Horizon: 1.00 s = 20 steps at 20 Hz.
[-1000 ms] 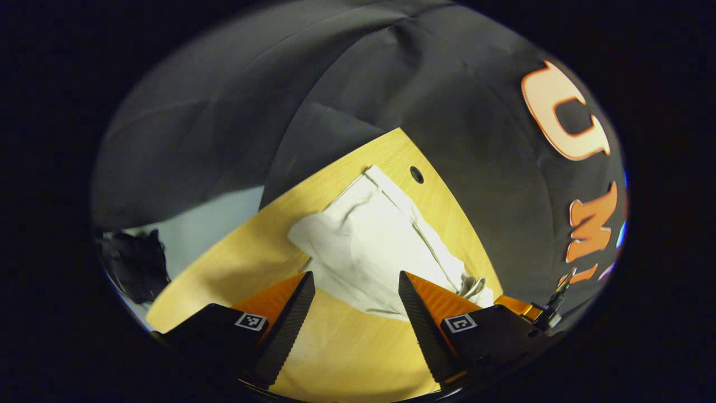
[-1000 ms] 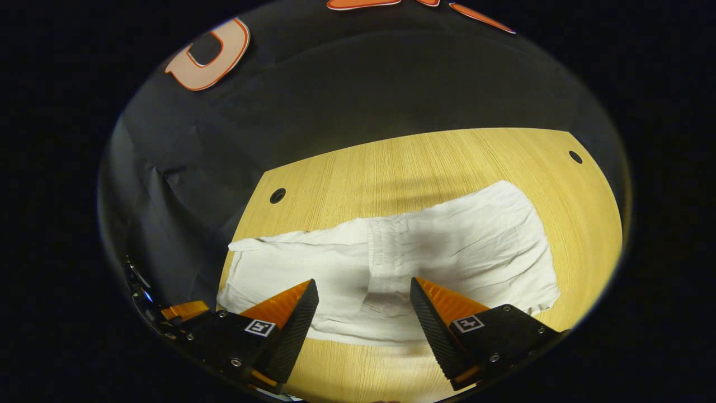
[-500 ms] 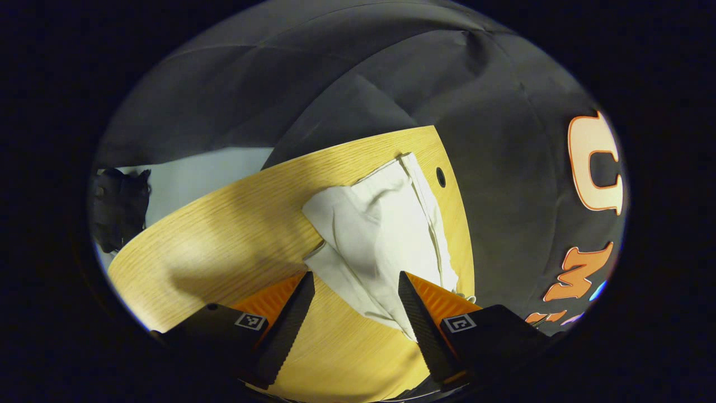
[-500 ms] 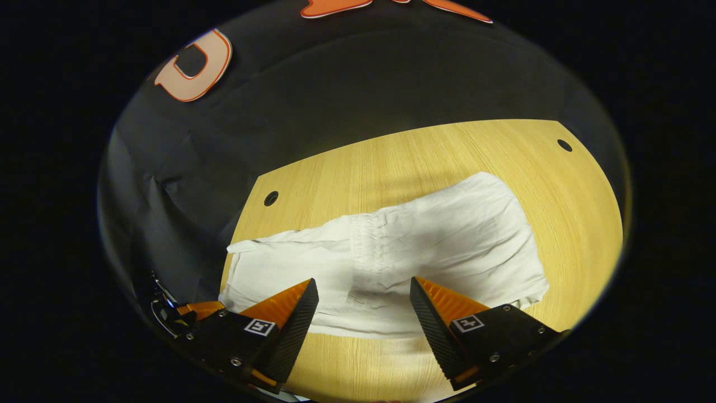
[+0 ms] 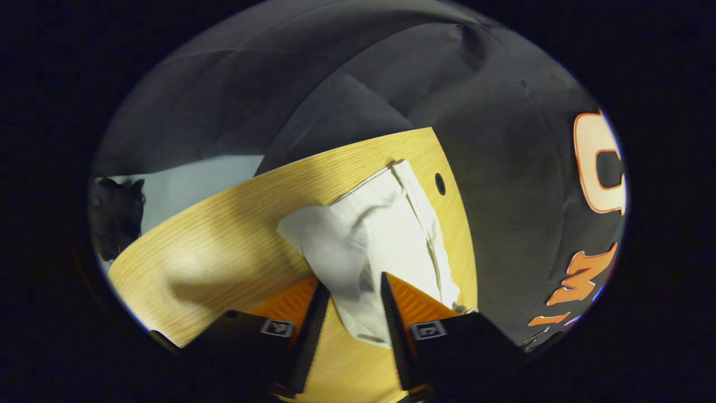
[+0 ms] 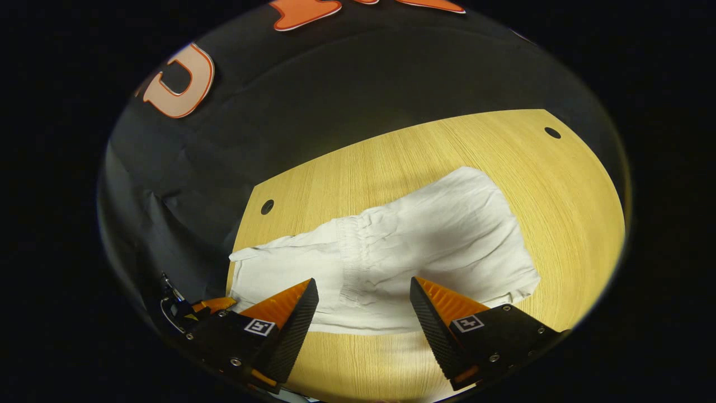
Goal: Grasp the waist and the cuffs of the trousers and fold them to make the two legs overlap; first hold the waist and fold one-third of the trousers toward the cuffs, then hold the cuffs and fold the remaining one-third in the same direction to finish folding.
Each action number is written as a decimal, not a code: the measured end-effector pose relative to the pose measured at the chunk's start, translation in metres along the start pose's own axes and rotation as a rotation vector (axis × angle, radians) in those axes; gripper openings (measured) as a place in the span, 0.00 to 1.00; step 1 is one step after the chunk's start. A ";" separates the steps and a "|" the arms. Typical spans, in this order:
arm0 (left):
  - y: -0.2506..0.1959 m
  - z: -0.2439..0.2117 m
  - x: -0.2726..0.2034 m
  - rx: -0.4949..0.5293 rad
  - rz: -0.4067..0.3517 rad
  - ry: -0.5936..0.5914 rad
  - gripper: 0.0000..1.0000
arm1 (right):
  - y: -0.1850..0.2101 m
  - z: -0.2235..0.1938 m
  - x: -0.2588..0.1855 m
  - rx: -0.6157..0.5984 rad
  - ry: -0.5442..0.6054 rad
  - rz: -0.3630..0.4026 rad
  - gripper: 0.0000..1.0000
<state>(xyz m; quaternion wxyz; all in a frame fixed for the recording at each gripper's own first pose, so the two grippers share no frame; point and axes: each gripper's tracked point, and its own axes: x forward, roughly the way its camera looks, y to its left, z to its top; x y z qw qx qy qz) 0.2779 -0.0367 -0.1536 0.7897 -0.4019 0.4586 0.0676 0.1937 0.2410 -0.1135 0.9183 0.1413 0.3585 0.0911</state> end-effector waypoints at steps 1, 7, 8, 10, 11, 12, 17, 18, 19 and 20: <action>-0.004 0.006 0.007 -0.009 -0.014 -0.003 0.41 | -0.004 0.000 -0.001 0.003 -0.001 -0.004 0.99; -0.021 0.007 0.005 0.110 0.007 -0.036 0.05 | -0.017 -0.004 -0.015 0.025 -0.008 0.000 0.99; -0.028 0.009 0.002 0.136 0.001 -0.049 0.06 | -0.019 -0.003 -0.016 0.031 -0.009 0.004 0.99; -0.040 0.012 -0.006 0.189 -0.002 -0.081 0.06 | -0.022 0.000 -0.019 0.037 -0.016 0.011 0.99; -0.049 0.014 -0.009 0.206 -0.009 -0.099 0.05 | -0.026 0.000 -0.022 0.037 -0.020 0.011 0.99; -0.059 0.014 -0.015 0.223 -0.020 -0.113 0.06 | -0.029 0.003 -0.024 0.036 -0.026 0.012 0.99; -0.117 0.012 -0.047 0.307 -0.090 -0.169 0.05 | -0.046 0.012 -0.034 0.042 -0.049 0.021 0.99; -0.130 0.010 -0.054 0.324 -0.103 -0.179 0.05 | -0.052 0.013 -0.037 0.037 -0.056 0.022 0.99; -0.144 0.008 -0.061 0.341 -0.120 -0.187 0.05 | -0.059 0.014 -0.040 0.027 -0.064 0.017 0.99; -0.156 0.004 -0.067 0.356 -0.135 -0.198 0.05 | -0.066 0.016 -0.043 0.017 -0.071 0.011 0.99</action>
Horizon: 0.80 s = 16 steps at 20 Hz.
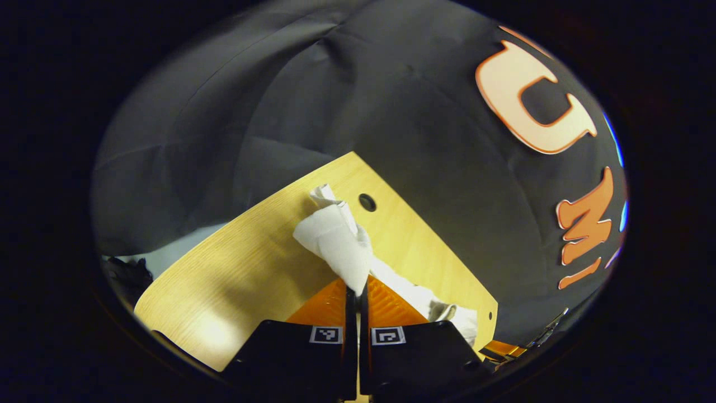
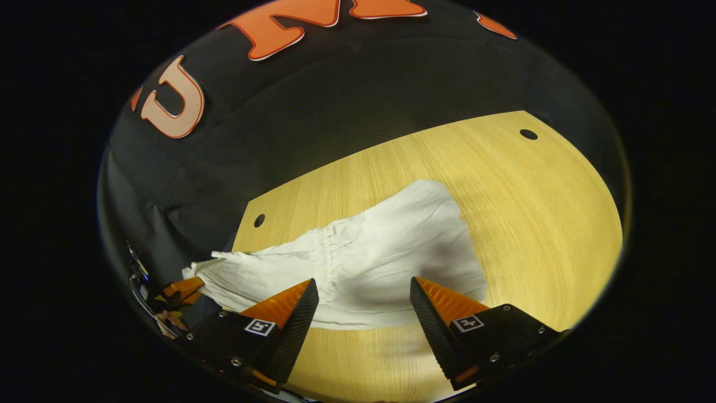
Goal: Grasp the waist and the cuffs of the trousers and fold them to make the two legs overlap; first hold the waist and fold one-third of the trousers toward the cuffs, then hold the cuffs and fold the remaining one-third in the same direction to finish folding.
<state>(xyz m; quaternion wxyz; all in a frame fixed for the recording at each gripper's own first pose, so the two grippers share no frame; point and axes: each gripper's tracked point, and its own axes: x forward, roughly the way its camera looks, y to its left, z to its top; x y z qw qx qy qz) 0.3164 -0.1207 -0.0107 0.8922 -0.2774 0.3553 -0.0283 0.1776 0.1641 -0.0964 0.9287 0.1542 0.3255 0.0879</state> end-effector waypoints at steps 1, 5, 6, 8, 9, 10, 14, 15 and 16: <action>-0.012 0.002 -0.002 0.015 -0.008 -0.013 0.05 | -0.007 0.002 -0.003 -0.010 -0.007 -0.008 0.99; -0.064 -0.006 -0.009 0.081 -0.036 -0.038 0.05 | -0.039 0.009 -0.018 -0.036 -0.038 -0.022 0.99; -0.078 -0.009 -0.010 0.103 -0.042 -0.043 0.05 | -0.046 0.009 -0.023 -0.031 -0.042 -0.020 0.99; -0.103 -0.017 -0.012 0.148 -0.051 -0.050 0.03 | -0.062 0.012 -0.032 -0.018 -0.047 -0.019 0.99; -0.115 -0.021 -0.013 0.169 -0.058 -0.049 0.05 | -0.071 0.013 -0.036 -0.012 -0.050 -0.021 0.99; -0.130 -0.026 -0.013 0.188 -0.069 -0.049 0.05 | -0.081 0.015 -0.040 -0.007 -0.053 -0.024 0.99; -0.184 -0.054 -0.006 0.258 -0.109 -0.026 0.05 | -0.116 0.018 -0.054 0.024 -0.061 -0.025 0.99; -0.198 -0.064 -0.002 0.273 -0.123 -0.013 0.07 | -0.125 0.019 -0.056 0.031 -0.061 -0.025 0.99; -0.211 -0.076 0.001 0.289 -0.129 0.002 0.05 | -0.133 0.019 -0.059 0.037 -0.059 -0.024 0.99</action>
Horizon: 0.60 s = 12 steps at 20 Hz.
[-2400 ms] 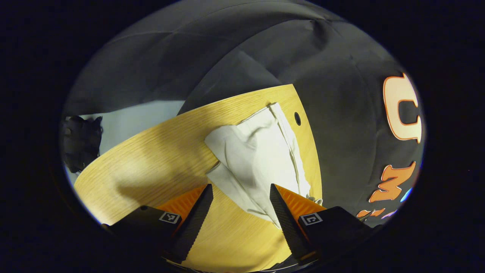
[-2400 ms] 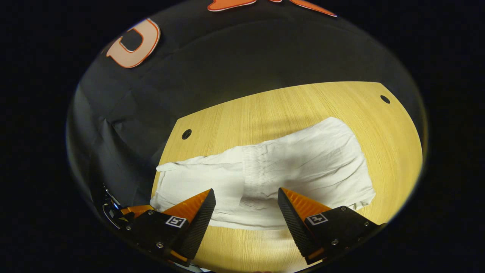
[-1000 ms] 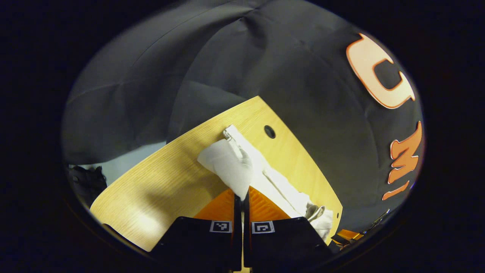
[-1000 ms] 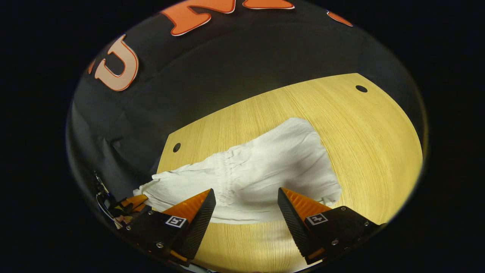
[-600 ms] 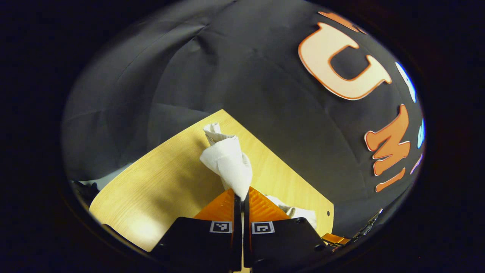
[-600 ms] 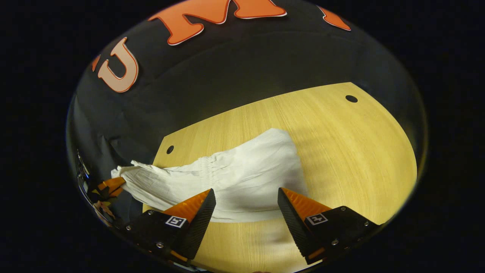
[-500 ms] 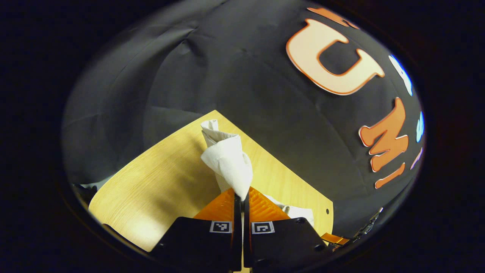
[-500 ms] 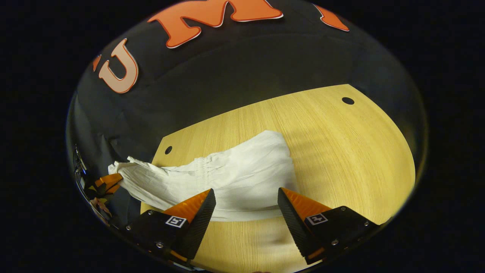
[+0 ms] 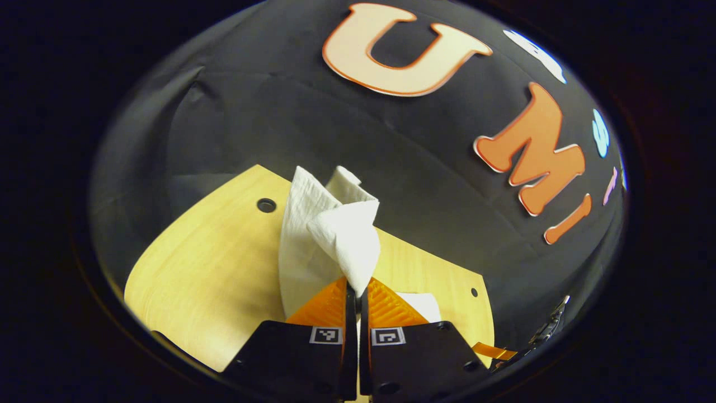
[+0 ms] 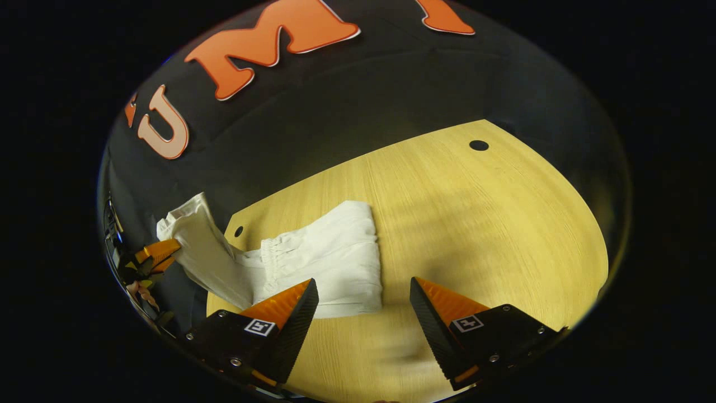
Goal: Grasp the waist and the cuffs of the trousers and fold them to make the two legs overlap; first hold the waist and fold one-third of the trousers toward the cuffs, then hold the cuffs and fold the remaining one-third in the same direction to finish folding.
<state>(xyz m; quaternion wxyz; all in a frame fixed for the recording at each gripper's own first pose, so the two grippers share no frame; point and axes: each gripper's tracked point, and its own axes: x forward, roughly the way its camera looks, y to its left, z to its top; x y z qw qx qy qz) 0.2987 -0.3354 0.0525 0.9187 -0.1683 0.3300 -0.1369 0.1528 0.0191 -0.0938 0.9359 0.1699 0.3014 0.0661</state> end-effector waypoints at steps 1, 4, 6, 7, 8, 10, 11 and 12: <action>-0.013 -0.007 0.003 0.015 -0.010 0.012 0.05 | -0.009 0.000 -0.002 0.005 0.001 -0.001 0.99; -0.050 -0.028 0.015 0.055 -0.038 0.050 0.05 | -0.030 0.000 -0.006 0.026 0.006 -0.005 0.99; -0.072 -0.044 0.022 0.071 -0.051 0.071 0.05 | -0.043 0.000 -0.006 0.034 0.016 -0.003 0.99; -0.082 -0.054 0.027 0.080 -0.056 0.085 0.04 | -0.048 -0.002 -0.006 0.036 0.019 -0.002 0.99; -0.094 -0.063 0.031 0.088 -0.061 0.097 0.05 | -0.053 -0.001 -0.006 0.038 0.023 0.000 0.99; -0.112 -0.079 0.039 0.103 -0.071 0.119 0.05 | -0.061 -0.002 -0.006 0.045 0.033 0.005 0.99; -0.119 -0.084 0.042 0.109 -0.078 0.129 0.05 | -0.064 -0.004 -0.005 0.048 0.039 0.009 0.99; -0.129 -0.093 0.045 0.115 -0.087 0.138 0.06 | -0.068 -0.003 -0.004 0.051 0.041 0.011 0.99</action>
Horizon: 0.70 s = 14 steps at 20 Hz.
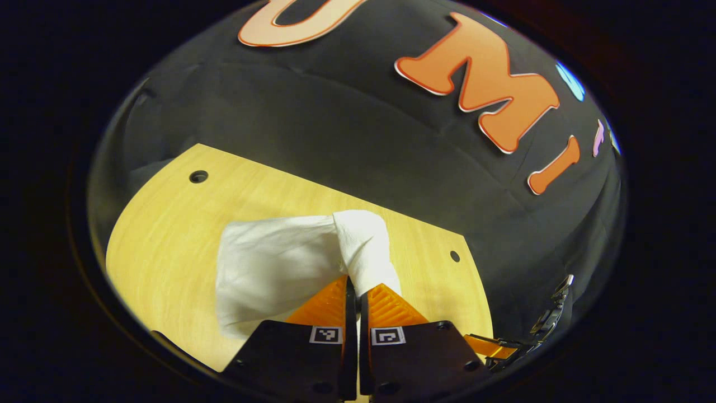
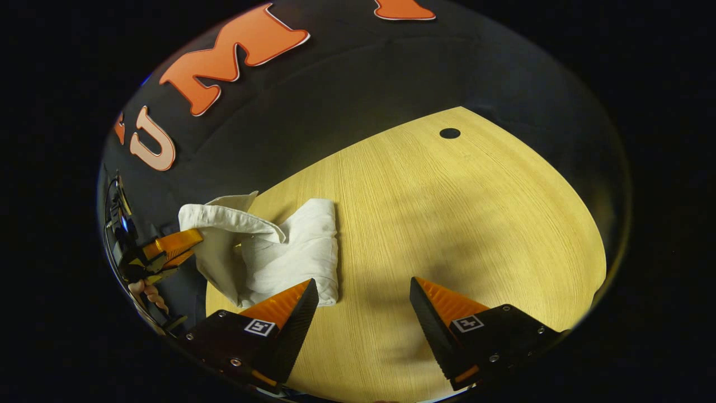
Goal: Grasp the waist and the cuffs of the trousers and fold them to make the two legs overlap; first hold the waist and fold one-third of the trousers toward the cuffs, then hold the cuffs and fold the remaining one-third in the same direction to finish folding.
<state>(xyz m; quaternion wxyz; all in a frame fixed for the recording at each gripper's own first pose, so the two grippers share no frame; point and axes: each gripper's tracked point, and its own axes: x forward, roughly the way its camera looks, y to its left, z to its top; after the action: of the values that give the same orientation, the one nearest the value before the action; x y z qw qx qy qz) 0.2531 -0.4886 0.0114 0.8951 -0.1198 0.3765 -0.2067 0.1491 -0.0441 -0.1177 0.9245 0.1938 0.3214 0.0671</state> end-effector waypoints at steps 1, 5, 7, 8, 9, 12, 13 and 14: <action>-0.011 -0.008 0.006 0.010 -0.009 0.012 0.05 | -0.004 -0.001 0.000 0.002 0.002 0.001 0.99; -0.033 -0.042 0.026 0.075 -0.010 0.075 0.03 | -0.010 -0.001 0.002 0.000 0.010 0.006 0.99; -0.038 -0.059 0.033 0.118 -0.005 0.104 0.05 | -0.014 0.000 0.002 -0.007 0.009 0.004 0.99; -0.040 -0.065 0.037 0.141 0.000 0.115 0.05 | -0.017 0.001 0.002 -0.011 0.010 0.000 0.99; -0.041 -0.069 0.041 0.165 0.006 0.124 0.05 | -0.019 0.000 0.003 -0.014 0.011 -0.003 0.99; -0.046 -0.087 0.050 0.231 0.013 0.149 0.10 | -0.022 0.000 0.003 -0.014 0.016 -0.009 0.99; -0.046 -0.095 0.052 0.238 0.011 0.165 0.13 | -0.022 0.000 0.003 -0.015 0.015 -0.011 0.99; -0.048 -0.102 0.056 0.231 0.009 0.176 0.09 | -0.023 0.000 0.003 -0.017 0.016 -0.013 0.99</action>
<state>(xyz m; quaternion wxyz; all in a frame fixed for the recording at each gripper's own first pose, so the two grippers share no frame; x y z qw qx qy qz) 0.2014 -0.5624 -0.0755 0.8673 0.0045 0.4278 -0.2544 0.1513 -0.0642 -0.1285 0.9240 0.1832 0.3293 0.0652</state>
